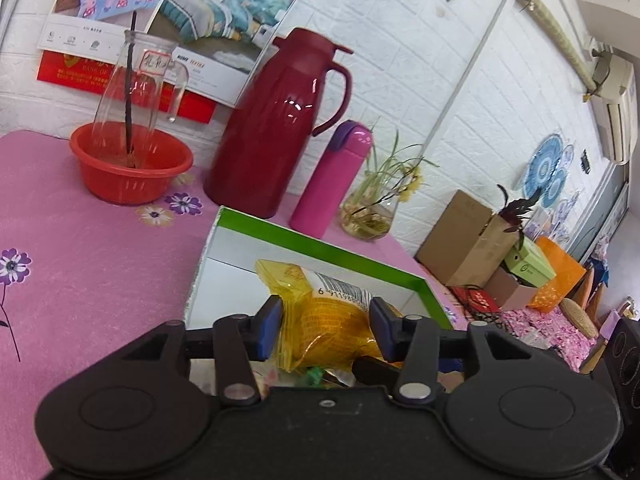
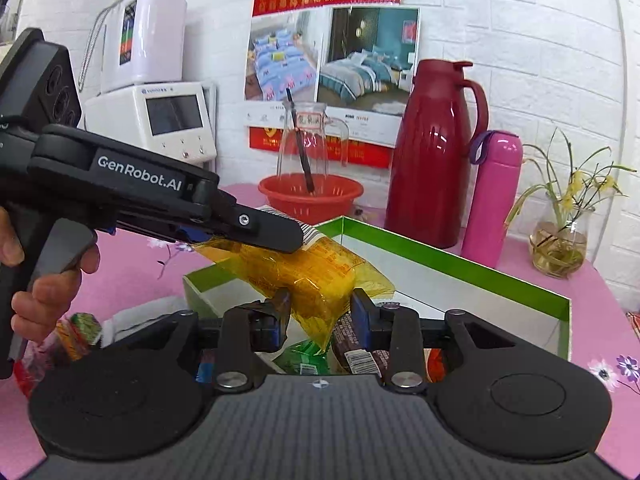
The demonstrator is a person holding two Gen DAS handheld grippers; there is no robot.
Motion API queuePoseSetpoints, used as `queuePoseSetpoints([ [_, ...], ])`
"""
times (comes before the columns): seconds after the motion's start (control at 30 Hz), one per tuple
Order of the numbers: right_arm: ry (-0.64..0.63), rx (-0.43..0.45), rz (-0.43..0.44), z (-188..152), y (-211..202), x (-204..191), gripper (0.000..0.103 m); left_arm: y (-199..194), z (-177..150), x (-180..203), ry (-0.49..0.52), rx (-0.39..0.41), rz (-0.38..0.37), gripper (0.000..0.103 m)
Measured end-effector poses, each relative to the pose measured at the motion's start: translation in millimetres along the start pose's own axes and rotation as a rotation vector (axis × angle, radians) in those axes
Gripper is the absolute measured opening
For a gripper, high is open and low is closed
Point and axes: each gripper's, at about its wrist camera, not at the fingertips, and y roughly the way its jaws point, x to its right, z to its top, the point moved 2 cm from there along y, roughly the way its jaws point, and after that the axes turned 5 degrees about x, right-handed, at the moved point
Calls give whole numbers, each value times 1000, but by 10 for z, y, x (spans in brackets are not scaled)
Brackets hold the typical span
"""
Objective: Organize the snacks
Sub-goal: 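Carry the yellow bread bag into the green box and open the left gripper, then grasp the red checkered snack with the left gripper while the right grasps the red chip bag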
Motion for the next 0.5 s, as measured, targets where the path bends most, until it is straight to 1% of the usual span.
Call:
queuePoseSetpoints([
  [0.03, -9, -3, -2, -12, 55, -4, 63, 40, -3, -28, 6, 0, 24, 46],
  [0.07, -20, -8, -4, -19, 116, -4, 71, 69, -8, -49, 10, 2, 50, 71],
  [0.1, -33, -15, -2, -22, 161, -12, 79, 83, -13, -60, 12, 7, 73, 83],
  [0.13, -40, -14, -7, -23, 174, -22, 95, 79, -20, -61, 16, 17, 91, 103],
  [0.17, -47, -1, -14, -26, 163, -31, 100, 65, -22, -57, 23, 28, 101, 103],
  [0.27, -83, 16, -15, -32, 117, -61, 103, 10, -33, -25, 45, 38, 103, 103],
  [0.33, -91, 15, -20, -29, 64, -75, 103, -23, -28, 1, 44, 34, 110, 103],
  [0.5, -73, 37, -7, 11, -161, -121, 103, -213, -51, 128, 38, 39, 99, 103],
])
